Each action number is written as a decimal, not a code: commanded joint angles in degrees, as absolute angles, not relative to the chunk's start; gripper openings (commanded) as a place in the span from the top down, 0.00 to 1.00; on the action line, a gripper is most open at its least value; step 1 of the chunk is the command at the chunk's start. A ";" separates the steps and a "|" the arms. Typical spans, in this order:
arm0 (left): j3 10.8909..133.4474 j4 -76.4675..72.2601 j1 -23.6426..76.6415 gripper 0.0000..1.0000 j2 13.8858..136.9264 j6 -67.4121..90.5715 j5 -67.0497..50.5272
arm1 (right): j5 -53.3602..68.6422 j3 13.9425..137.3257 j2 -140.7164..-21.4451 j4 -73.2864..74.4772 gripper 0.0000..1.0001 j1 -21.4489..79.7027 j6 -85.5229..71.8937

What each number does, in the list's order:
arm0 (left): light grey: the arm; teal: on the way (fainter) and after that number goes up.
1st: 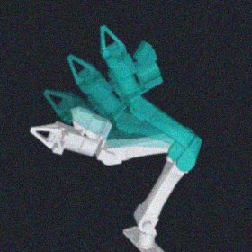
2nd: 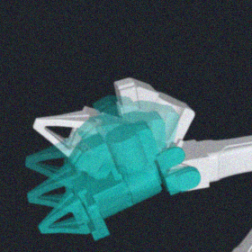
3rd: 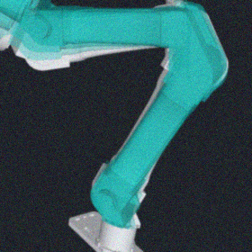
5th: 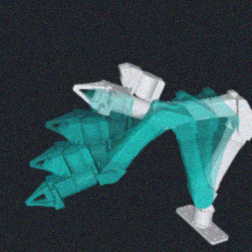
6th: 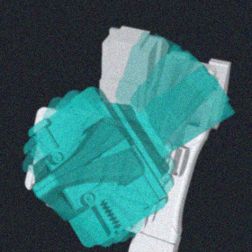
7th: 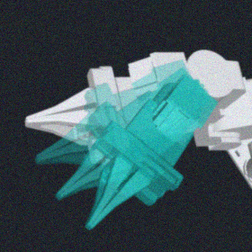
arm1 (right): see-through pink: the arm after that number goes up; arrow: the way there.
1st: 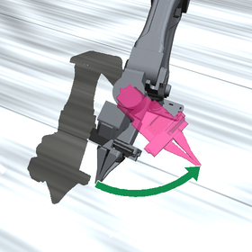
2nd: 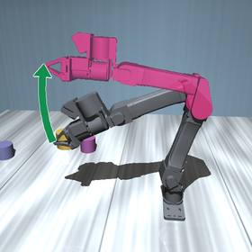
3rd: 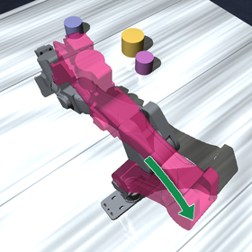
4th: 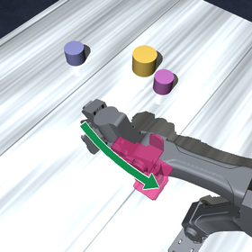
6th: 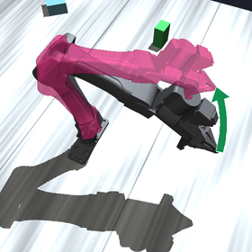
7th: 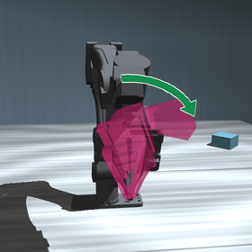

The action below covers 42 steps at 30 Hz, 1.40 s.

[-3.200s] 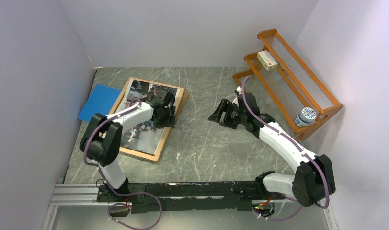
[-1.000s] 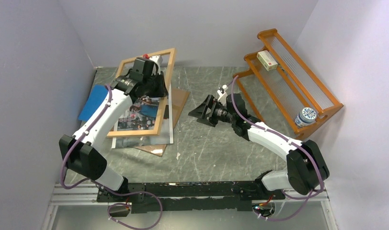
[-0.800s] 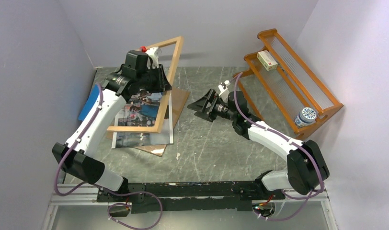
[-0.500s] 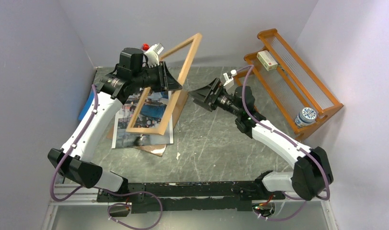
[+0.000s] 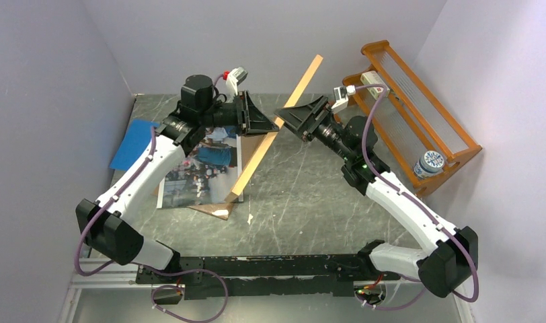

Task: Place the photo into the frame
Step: Turn over the photo frame at the center of the board.

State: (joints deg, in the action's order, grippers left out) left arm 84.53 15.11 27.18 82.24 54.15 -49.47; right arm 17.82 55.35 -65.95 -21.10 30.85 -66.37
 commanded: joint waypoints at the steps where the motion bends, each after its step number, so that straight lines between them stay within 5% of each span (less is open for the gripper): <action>1: 83.24 -2.50 28.31 0.97 79.12 63.27 -53.95 | 15.65 59.90 -66.66 -17.53 0.15 30.77 -65.97; 7: 77.97 -6.80 28.55 0.97 77.21 67.32 -51.94 | 14.94 59.88 -66.58 -14.70 0.44 30.44 -67.83; 11: 74.71 -8.18 28.56 0.97 76.22 68.16 -51.06 | 15.03 61.49 -67.17 -10.03 0.74 30.32 -67.12; 13: 74.11 -6.01 28.52 0.92 75.92 66.74 -50.02 | 14.94 62.66 -67.32 -7.07 0.76 30.15 -66.16; 19: 73.15 5.32 28.48 0.23 73.28 57.06 -44.16 | 14.81 70.33 -69.08 7.97 0.79 29.72 -60.56; 23: 73.71 11.11 28.48 0.08 71.98 50.65 -41.45 | 15.90 77.79 -72.72 19.24 0.81 29.33 -55.82; 33: 72.95 23.80 28.39 0.08 68.64 38.33 -33.19 | 20.86 90.89 -85.79 32.11 0.82 29.03 -47.63; 42: 70.84 34.99 28.39 0.06 62.30 34.78 -4.96 | 23.31 97.94 -100.22 30.90 0.83 29.26 -47.53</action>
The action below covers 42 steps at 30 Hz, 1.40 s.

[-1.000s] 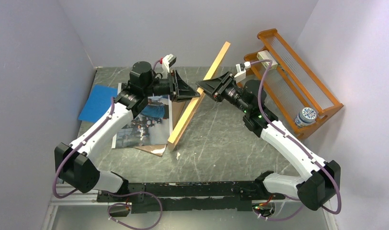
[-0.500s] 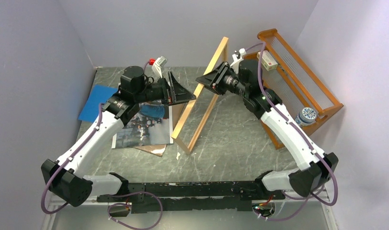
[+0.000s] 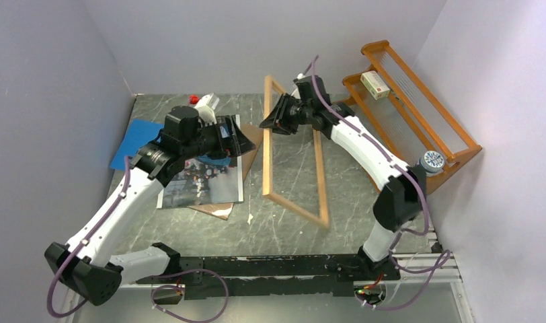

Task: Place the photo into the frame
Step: Turn over the photo frame at the center of the board.

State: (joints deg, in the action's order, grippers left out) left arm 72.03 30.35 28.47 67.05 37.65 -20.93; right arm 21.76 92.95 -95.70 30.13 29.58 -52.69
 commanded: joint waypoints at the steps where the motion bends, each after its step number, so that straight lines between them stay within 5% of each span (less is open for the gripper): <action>1: 70.56 35.34 28.39 0.06 61.40 34.65 -3.04 | 23.48 99.05 -101.64 30.97 0.83 29.56 -47.48; 16: 68.75 38.97 28.30 0.06 63.42 33.51 5.30 | 11.36 96.49 -113.23 25.99 0.81 35.82 -52.05; 31: 61.02 32.95 27.45 0.06 71.00 35.96 0.81 | 0.33 85.71 -117.12 20.54 0.81 38.13 -56.87; 42: 60.60 29.13 25.33 0.06 77.48 36.49 -0.37 | -4.32 89.42 -122.45 22.88 0.53 38.35 -59.29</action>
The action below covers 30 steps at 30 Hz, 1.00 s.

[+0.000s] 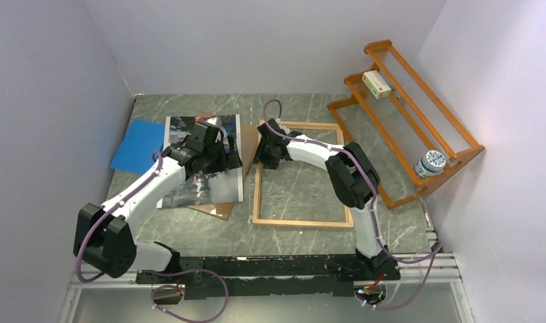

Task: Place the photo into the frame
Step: Turn over the photo frame at the center of the board.

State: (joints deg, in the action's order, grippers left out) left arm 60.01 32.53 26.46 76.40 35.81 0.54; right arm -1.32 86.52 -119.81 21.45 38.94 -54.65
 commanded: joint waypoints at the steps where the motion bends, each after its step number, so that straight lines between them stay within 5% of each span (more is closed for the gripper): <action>1: 60.99 29.03 24.86 0.06 77.99 36.53 -0.40 | -4.51 89.95 -122.84 23.32 0.51 38.32 -59.31; 9: 62.52 25.85 20.85 0.06 81.95 36.00 -3.24 | -5.57 88.93 -117.75 23.32 0.41 38.59 -57.97; 18: 67.95 24.69 15.33 0.09 89.20 33.09 -3.91 | -5.42 87.55 -111.38 19.71 0.44 38.95 -53.69; 24: 77.01 27.06 5.31 0.07 97.92 26.77 -3.41 | -0.61 86.21 -113.54 17.60 0.48 41.15 -58.78; 30: 80.98 28.07 -2.03 0.06 103.49 22.36 -3.95 | -3.96 90.17 -118.44 20.82 0.39 44.25 -63.70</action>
